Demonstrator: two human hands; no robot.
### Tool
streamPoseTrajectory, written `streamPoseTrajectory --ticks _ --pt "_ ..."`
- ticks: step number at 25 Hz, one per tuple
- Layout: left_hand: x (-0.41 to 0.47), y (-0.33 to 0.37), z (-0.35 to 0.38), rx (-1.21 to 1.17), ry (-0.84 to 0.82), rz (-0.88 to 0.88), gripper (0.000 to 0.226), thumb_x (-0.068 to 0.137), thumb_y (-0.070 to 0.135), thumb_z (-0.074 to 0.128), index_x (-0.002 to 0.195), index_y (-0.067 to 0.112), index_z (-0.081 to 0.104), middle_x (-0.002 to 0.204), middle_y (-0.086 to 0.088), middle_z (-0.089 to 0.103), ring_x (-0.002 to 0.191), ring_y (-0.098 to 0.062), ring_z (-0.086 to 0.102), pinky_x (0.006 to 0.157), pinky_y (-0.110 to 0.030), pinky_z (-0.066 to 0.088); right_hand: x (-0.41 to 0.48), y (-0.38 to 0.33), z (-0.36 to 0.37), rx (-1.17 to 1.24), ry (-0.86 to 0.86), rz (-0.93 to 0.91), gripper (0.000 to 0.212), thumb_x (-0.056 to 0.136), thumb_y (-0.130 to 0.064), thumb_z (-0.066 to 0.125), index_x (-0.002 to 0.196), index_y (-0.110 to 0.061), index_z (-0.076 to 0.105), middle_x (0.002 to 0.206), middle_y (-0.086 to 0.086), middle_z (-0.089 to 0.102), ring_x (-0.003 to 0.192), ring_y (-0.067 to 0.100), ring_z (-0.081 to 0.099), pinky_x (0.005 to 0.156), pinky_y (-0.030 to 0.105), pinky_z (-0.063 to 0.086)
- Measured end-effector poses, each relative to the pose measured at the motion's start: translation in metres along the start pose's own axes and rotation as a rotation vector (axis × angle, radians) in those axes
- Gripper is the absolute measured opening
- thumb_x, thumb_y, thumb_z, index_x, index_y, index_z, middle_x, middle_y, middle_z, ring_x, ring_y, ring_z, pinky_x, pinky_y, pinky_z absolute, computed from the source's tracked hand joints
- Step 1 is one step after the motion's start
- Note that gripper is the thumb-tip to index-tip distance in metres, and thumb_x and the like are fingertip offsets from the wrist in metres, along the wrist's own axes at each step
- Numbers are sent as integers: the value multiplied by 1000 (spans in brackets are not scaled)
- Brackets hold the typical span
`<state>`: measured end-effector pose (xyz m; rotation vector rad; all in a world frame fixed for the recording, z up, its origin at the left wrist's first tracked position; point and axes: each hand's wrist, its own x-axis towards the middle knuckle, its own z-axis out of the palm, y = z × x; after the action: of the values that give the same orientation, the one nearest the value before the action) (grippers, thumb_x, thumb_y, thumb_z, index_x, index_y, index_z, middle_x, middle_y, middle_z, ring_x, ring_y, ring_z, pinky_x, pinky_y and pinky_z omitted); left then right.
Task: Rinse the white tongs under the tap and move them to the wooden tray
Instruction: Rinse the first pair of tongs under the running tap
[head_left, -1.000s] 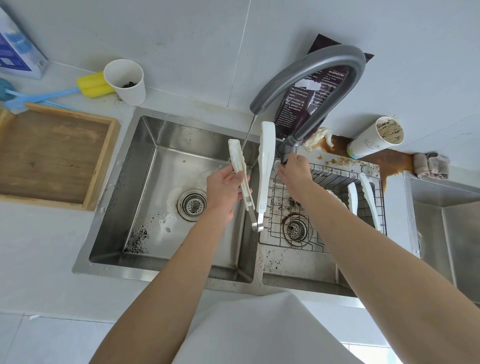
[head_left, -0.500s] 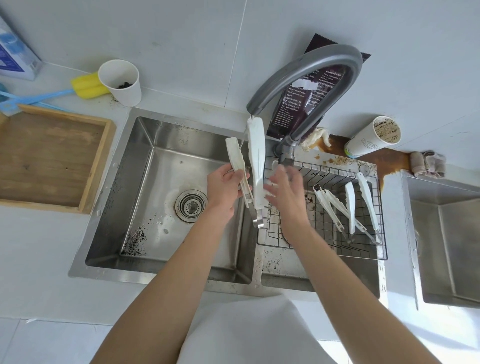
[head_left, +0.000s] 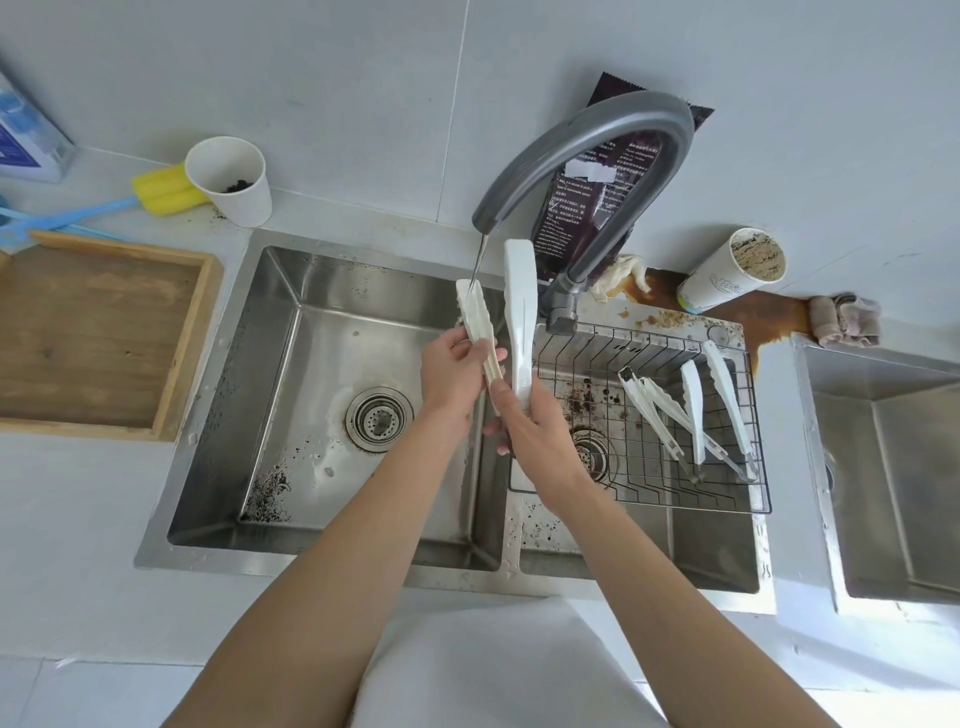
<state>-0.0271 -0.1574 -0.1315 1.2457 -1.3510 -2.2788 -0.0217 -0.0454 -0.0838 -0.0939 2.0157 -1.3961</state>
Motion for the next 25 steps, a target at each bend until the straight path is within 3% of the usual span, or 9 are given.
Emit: streamPoseTrajectory --ticks 4,7,10,16,19,25 --pt "14 13 17 133 60 46 19 98 4 43 114 0 53 78 -1 63 47 6 62 41 -8 44 -4 6 4 -19 -15 54 38 101 -42 50 100 -4 53 70 4 58 56 8 50 55 22 42" --pt "31 28 29 194 44 60 21 104 15 36 113 4 51 78 -5 66 39 0 59 39 -14 46 -4 4 0 53 -13 54 34 101 -42 50 94 -9 47 75 8 59 56 6 51 55 20 42" --pt "45 43 37 163 56 67 20 104 21 36 106 9 51 76 -6 67 40 -5 55 40 -21 45 1 -2 -6 69 1 16 29 101 -42 50 92 -14 47 75 6 60 56 4 53 54 18 43" --pt "33 43 57 135 4 136 21 105 24 35 92 14 48 63 3 55 41 -5 48 42 -20 40 21 -26 -10 156 66 -104 21 100 -40 51 89 -22 47 65 -8 53 53 4 50 48 21 40" --pt "32 43 51 84 7 84 18 105 24 35 100 12 47 63 3 51 36 -2 43 38 -19 36 18 -24 -10 126 41 -126 17 102 -39 49 92 -26 50 61 -16 55 58 6 51 52 23 42" --pt "45 69 45 77 79 110 21 104 22 40 93 12 54 67 -2 63 41 -5 52 42 -19 43 8 -25 -4 64 34 -127 24 103 -37 46 91 -17 47 69 1 57 57 10 49 55 21 43"
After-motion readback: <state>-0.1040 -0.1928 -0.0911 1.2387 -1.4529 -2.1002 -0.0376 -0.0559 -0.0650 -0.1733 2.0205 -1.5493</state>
